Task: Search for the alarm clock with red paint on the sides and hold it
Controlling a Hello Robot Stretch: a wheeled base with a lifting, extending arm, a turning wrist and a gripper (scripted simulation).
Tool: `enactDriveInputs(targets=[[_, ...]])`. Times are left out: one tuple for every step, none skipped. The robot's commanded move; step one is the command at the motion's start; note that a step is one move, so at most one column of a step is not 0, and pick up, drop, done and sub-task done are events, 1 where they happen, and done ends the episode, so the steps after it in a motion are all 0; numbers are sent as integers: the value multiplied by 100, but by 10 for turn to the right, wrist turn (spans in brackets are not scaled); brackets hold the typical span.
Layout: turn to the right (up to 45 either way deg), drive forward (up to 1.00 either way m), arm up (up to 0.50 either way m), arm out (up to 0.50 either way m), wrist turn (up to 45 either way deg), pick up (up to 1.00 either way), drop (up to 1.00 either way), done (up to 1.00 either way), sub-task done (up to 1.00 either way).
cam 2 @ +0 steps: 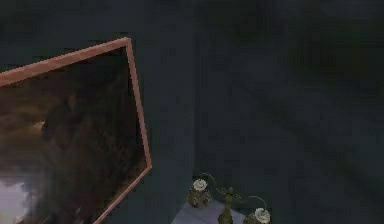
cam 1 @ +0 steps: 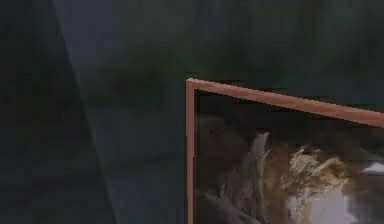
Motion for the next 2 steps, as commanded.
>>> enactDriveInputs(targets=[[-450, 0, 0, 0, 0, 0, 0, 0, 0], [-450, 0, 0, 0, 0, 0, 0, 0, 0]])
